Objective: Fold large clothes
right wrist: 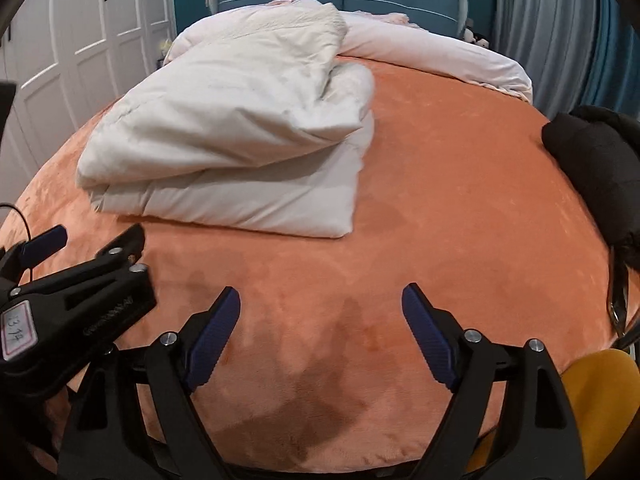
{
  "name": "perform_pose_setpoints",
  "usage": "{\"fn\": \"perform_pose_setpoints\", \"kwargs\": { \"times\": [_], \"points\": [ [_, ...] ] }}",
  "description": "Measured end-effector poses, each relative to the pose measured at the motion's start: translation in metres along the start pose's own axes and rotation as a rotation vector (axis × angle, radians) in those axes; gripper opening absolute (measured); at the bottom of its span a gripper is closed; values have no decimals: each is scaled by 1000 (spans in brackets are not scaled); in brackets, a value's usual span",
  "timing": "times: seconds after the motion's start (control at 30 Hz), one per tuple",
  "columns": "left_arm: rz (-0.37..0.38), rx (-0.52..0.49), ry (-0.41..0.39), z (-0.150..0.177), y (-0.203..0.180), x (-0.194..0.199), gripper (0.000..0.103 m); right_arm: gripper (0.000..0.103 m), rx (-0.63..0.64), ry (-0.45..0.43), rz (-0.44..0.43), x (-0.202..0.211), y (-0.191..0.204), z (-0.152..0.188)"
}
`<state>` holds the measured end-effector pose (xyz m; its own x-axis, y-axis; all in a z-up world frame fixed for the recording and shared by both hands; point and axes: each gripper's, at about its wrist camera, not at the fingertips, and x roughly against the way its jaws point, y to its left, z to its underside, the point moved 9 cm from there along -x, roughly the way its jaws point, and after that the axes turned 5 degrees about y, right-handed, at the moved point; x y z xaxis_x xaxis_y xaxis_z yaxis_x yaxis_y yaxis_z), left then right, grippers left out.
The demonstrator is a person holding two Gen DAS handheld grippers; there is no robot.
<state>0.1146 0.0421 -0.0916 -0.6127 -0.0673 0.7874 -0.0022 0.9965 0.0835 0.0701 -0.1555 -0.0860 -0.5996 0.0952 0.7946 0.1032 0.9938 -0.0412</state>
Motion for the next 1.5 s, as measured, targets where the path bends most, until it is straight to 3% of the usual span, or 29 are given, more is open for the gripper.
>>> {"fn": "perform_pose_setpoints", "kwargs": {
  "times": [1.5],
  "points": [
    [-24,4,19,-8,3,4,84,80,-27,1,-33,4,2,-17]
  ]
}}
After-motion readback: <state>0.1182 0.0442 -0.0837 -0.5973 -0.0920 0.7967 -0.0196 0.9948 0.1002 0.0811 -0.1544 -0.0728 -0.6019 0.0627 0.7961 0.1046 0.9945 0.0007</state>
